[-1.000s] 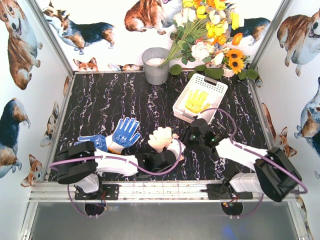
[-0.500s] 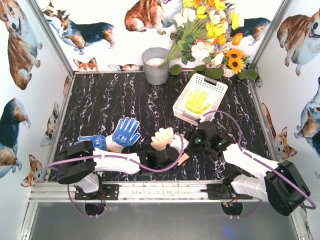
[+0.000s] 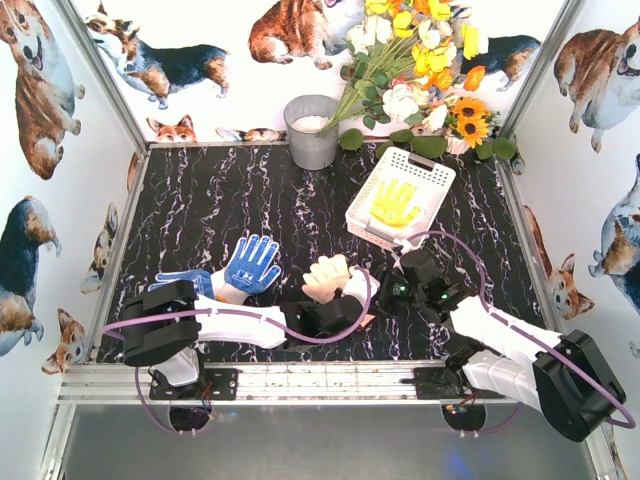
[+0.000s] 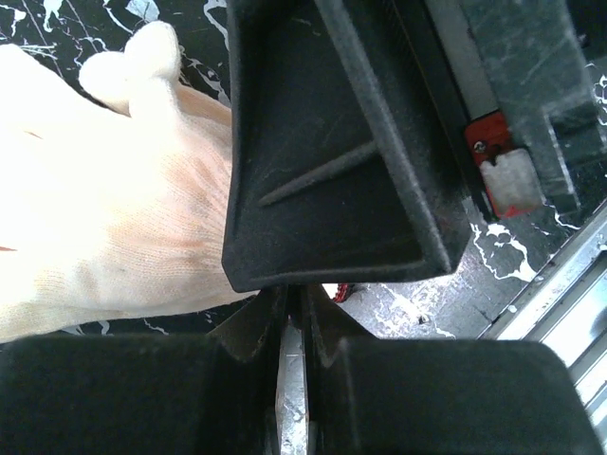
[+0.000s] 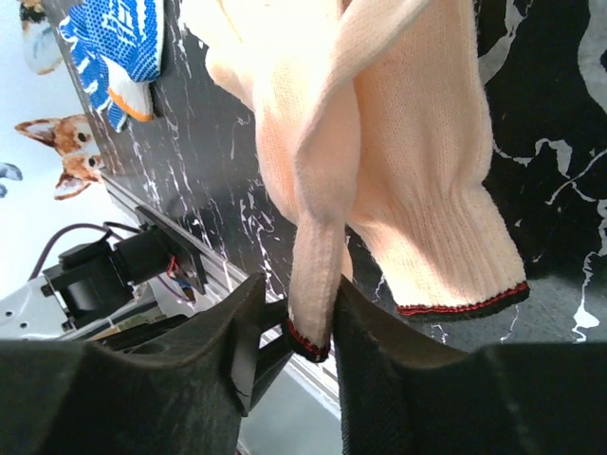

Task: Put the gloves into the storage basket
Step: Pair the glove with the glove.

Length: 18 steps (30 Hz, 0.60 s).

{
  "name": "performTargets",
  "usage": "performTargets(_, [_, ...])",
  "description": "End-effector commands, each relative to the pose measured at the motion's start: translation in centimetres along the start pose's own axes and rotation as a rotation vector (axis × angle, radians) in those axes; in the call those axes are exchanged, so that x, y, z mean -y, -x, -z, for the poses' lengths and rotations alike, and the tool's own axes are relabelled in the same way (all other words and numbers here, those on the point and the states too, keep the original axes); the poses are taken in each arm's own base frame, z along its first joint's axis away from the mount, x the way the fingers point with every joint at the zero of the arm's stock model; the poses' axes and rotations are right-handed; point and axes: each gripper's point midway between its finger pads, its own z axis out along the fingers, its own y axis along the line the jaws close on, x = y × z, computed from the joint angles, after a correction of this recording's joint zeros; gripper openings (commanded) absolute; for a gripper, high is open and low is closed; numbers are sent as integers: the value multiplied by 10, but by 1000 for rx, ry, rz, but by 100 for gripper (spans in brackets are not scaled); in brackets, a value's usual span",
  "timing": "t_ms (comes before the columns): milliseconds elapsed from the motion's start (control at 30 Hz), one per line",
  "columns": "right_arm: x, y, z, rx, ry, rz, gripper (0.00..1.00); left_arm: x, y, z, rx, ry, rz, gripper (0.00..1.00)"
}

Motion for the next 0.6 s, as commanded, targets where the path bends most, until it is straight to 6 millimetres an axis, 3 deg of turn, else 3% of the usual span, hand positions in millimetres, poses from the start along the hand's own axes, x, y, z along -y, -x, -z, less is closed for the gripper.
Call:
performTargets(0, [-7, -5, 2, -14, 56, 0, 29, 7, 21, -6, 64, 11, 57, 0])
performTargets(67, [-7, -4, 2, -10, 54, -1, 16, 7, 23, -7, 69, 13, 63, 2])
performTargets(133, [-6, -1, 2, 5, 40, 6, 5, 5, 24, -5, 73, 23, 70, 16])
performTargets(300, [1, 7, 4, 34, -30, 24, 0, -24, 30, 9, 87, 133, 88, 44])
performTargets(467, [2, 10, 5, 48, -50, 34, 0, -78, 29, 24, 71, 262, 221, 44])
performTargets(567, [4, 10, 5, 47, -59, 36, 0, -112, 14, 32, 60, 336, 319, 45])
